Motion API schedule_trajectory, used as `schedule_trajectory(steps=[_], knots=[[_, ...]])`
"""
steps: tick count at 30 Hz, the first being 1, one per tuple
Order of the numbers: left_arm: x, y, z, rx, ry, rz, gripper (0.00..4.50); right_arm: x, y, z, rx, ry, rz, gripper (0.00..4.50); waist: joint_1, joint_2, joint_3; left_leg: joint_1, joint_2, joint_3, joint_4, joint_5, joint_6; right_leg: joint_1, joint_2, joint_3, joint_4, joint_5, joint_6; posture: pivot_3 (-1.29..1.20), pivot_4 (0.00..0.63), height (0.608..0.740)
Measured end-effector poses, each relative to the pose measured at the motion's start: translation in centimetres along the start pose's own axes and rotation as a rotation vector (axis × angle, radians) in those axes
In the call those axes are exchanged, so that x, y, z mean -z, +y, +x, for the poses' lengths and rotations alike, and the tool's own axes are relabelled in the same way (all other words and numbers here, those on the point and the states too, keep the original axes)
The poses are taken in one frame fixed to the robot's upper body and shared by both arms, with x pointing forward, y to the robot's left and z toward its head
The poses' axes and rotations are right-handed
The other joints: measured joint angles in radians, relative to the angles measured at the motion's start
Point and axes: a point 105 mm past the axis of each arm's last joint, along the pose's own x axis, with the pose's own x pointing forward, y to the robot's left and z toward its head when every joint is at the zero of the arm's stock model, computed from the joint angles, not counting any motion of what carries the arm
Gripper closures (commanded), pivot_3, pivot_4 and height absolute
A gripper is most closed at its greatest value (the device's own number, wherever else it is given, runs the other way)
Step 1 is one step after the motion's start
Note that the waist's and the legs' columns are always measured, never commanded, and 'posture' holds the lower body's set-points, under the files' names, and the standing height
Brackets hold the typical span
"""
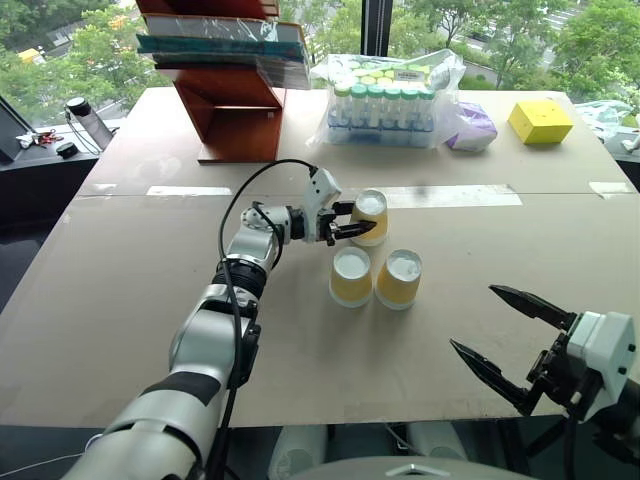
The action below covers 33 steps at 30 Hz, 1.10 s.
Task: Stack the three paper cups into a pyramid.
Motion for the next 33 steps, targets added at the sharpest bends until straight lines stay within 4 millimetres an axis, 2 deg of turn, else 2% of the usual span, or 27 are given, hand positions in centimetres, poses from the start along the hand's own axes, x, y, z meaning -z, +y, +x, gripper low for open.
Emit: schedule_trajectory(steps=[3, 6, 9, 11, 14, 15, 20, 31, 33], knots=[[-1.0, -0.1, -0.5, 0.053, -0.051, -0.052, 1.94, 0.0, 0.0, -0.1, 0.008, 0.003, 0.001, 0.0, 0.0, 0.0, 0.0, -0.002, 0.0, -0.001, 0.002, 0.0, 0.0, -0.001, 0.0, -0.001, 0.0, 0.0, 0.0, 0.0, 0.15, 0.74], [-3.9, -0.4, -1.7, 0.157, -0.126, -0.085, 1.94, 0.0, 0.1, 0.0, 0.004, -0.001, 0.003, 0.0, -0.002, 0.0, 0.0, -0.004, 0.0, -0.002, 0.003, 0.0, 0.0, -0.002, 0.0, -0.002, 0.0, 0.0, 0.0, 0.0, 0.15, 0.74], [-7.1, -1.7, -2.7, 0.287, -0.171, -0.068, 1.94, -0.1, 0.1, 0.0, 0.004, -0.004, 0.003, 0.0, -0.002, 0.0, 0.0, -0.004, 0.0, -0.002, 0.003, 0.0, 0.0, -0.002, 0.0, -0.002, 0.0, 0.0, 0.0, 0.0, 0.15, 0.74], [-8.1, -2.6, -3.2, 0.344, -0.166, -0.053, 1.94, -0.1, 0.1, 0.0, 0.002, -0.006, 0.002, 0.0, -0.001, 0.0, 0.0, -0.004, 0.001, -0.002, 0.003, 0.0, 0.0, -0.002, 0.0, -0.002, 0.0, 0.0, 0.0, 0.0, 0.15, 0.74], [-8.2, -3.6, -3.6, 0.39, -0.138, -0.05, 1.94, -0.1, 0.1, 0.0, -0.002, -0.007, 0.001, 0.0, -0.001, 0.0, 0.0, -0.004, 0.001, -0.002, 0.003, 0.0, 0.0, -0.001, 0.0, -0.002, 0.001, 0.0, 0.0, 0.0, 0.15, 0.74], [-7.7, -4.6, -3.8, 0.422, -0.112, -0.059, 1.94, -0.1, 0.2, 0.0, -0.012, -0.007, 0.001, 0.0, -0.001, 0.0, 0.0, -0.004, 0.001, -0.003, 0.003, 0.0, 0.0, -0.001, 0.0, -0.002, 0.001, 0.0, 0.0, 0.0, 0.15, 0.74], [-7.4, -6.4, -3.6, 0.455, -0.076, -0.031, 1.94, -0.2, 0.4, 0.1, -0.033, -0.014, -0.005, 0.0, 0.0, 0.0, 0.0, -0.004, 0.001, -0.003, 0.004, 0.0, 0.0, -0.001, 0.0, -0.002, 0.001, 0.0, 0.0, 0.0, 0.15, 0.74], [-6.7, -7.4, -3.3, 0.441, -0.043, 0.014, 1.94, -0.3, 0.4, 0.2, -0.049, -0.022, -0.006, 0.0, 0.0, 0.0, 0.0, -0.004, 0.001, -0.003, 0.004, 0.0, 0.0, -0.001, 0.0, -0.002, 0.001, 0.0, 0.0, 0.0, 0.15, 0.74], [-6.7, -7.4, -3.2, 0.437, -0.042, 0.028, 1.17, -0.3, 0.5, 0.2, -0.053, -0.023, -0.005, 0.0, 0.001, 0.0, 0.0, -0.004, 0.001, -0.003, 0.004, 0.0, 0.0, -0.001, 0.0, -0.002, 0.001, 0.0, 0.0, 0.0, 0.15, 0.74]])
